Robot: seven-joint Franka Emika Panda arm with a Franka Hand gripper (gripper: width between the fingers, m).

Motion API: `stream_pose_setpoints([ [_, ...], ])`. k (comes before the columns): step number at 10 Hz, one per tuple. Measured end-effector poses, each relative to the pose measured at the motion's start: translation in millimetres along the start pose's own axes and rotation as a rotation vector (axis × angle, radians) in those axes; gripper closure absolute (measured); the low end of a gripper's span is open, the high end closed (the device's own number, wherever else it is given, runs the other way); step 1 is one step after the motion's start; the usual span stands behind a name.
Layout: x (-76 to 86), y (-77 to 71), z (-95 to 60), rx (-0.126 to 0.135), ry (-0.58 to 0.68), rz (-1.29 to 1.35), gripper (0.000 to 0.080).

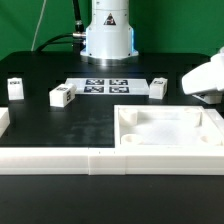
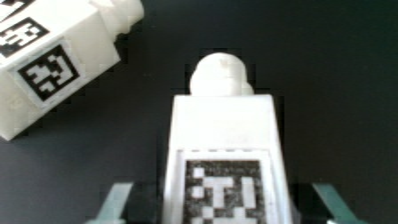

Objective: Assemble one leg

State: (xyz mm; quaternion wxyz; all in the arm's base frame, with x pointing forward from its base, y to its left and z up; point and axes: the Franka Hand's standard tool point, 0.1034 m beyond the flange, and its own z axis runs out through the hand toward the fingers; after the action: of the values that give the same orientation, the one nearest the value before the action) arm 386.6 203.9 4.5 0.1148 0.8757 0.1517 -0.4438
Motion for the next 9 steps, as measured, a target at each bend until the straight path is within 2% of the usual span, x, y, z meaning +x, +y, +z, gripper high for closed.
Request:
stream_pose_setpoints([
  [4, -1.3, 1.2, -1.8, 0.001, -0.002, -0.003, 0.0509],
  [8, -39.2, 23.2, -51.0, 0.008, 0.028, 0.004, 0.0509],
  [9, -41.7, 25.1, -59.3, 0.011, 0.060, 0.008, 0.0509],
])
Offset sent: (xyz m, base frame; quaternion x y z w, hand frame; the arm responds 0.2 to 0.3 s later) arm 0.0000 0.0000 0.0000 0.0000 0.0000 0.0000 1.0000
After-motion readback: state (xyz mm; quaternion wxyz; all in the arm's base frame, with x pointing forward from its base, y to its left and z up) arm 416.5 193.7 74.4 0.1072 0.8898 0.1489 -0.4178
